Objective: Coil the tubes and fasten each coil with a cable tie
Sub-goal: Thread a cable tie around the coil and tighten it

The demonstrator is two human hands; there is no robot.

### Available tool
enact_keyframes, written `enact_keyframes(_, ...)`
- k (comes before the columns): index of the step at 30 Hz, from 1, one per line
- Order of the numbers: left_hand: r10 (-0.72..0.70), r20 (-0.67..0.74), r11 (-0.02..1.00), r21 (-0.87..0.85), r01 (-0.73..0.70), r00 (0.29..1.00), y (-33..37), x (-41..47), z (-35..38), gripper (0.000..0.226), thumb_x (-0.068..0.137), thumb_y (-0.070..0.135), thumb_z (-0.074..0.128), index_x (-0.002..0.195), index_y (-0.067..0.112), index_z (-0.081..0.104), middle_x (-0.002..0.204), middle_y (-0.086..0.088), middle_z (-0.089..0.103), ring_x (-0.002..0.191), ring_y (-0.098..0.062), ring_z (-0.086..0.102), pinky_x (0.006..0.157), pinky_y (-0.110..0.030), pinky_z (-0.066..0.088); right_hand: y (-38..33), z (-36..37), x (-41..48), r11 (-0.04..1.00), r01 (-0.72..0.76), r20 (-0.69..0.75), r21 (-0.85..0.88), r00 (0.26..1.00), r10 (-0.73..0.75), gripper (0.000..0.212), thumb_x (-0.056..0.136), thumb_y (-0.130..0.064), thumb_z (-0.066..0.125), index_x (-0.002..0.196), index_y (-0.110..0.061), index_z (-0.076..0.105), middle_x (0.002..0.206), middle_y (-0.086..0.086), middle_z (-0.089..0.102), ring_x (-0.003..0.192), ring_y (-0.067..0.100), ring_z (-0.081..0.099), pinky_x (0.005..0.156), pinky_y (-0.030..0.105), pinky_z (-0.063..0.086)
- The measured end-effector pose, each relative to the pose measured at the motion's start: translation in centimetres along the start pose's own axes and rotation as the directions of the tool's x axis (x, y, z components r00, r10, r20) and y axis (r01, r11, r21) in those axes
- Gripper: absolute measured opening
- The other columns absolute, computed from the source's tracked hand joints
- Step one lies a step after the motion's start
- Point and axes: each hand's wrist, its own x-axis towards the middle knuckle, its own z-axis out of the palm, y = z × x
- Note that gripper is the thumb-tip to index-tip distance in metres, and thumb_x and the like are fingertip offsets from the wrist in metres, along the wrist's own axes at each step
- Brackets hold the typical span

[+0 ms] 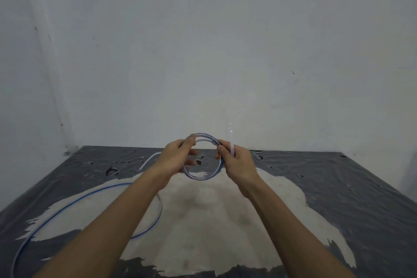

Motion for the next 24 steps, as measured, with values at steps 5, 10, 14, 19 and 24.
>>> enact_keyframes(5, 0.182, -0.009, 0.979, -0.088, -0.182, 0.983, -0.6, 0.1, 1.4, 0.04, 0.103, 0.037, 0.04, 0.095, 0.006, 0.064, 0.062, -0.001, 0.048, 0.043, -0.012, 0.045, 0.047, -0.022, 0.049, 0.3, -1.1, 0.4, 0.995, 0.0, -0.036, -0.1, 0.999, -0.004, 0.023, 0.104, -0.014, 0.048, 0.114, -0.016, 0.069, 0.077, -0.001, 0.061, 0.061, -0.005, 0.053, 0.056, 0.004, 0.039)
enact_keyframes(10, 0.19, -0.052, 0.978, 0.101, -0.184, 0.98, -1.6, 0.6, 2.1, 0.034, 0.105, 0.027, 0.032, 0.099, 0.008, 0.059, 0.069, -0.002, 0.052, 0.044, -0.013, 0.055, 0.057, -0.034, 0.049, 1.5, -0.7, 0.7, 0.94, 0.082, 0.004, -0.332, 0.996, -0.085, 0.027, 0.106, -0.019, 0.041, 0.103, -0.012, 0.067, 0.074, -0.005, 0.054, 0.071, 0.013, 0.049, 0.069, 0.03, 0.04)
enact_keyframes(14, 0.323, 0.055, 0.777, 0.555, -0.298, 0.945, -1.2, 0.4, 0.8, 0.041, 0.099, 0.026, 0.036, 0.14, 0.021, 0.037, 0.112, -0.005, 0.062, 0.091, -0.02, 0.064, 0.079, -0.038, 0.053, 2.0, -1.5, 0.5, 0.843, 0.178, 0.148, -0.508, 0.982, -0.119, 0.031, 0.106, -0.029, 0.039, 0.107, -0.018, 0.068, 0.075, -0.006, 0.055, 0.075, 0.021, 0.056, 0.072, 0.038, 0.046)
enact_keyframes(19, 0.429, 0.317, 0.375, 0.789, -0.486, 0.846, -2.1, 1.3, 1.5, 0.04, 0.098, 0.032, 0.048, 0.137, 0.028, 0.041, 0.124, 0.001, 0.058, 0.109, -0.024, 0.057, 0.089, -0.045, 0.05, 2.0, -0.8, 0.1, 0.868, 0.21, 0.251, -0.451, 0.963, -0.103, 0.032, 0.105, -0.03, 0.042, 0.096, -0.011, 0.067, 0.074, -0.007, 0.056, 0.074, 0.02, 0.054, 0.072, 0.038, 0.044)
enact_keyframes(24, 0.389, 0.309, 0.493, 0.726, -0.479, 0.868, -2.4, 1.6, 2.0, 0.02, 0.099, 0.014, 0.045, 0.113, 0.017, 0.058, 0.096, -0.003, 0.067, 0.087, -0.022, 0.063, 0.078, -0.041, 0.052, 1.6, -0.9, 0.0, 0.873, 0.213, 0.276, -0.439, 0.957, -0.095, 0.036, 0.106, -0.033, 0.04, 0.081, -0.02, 0.062, 0.069, -0.01, 0.051, 0.068, 0.012, 0.047, 0.069, 0.033, 0.039)
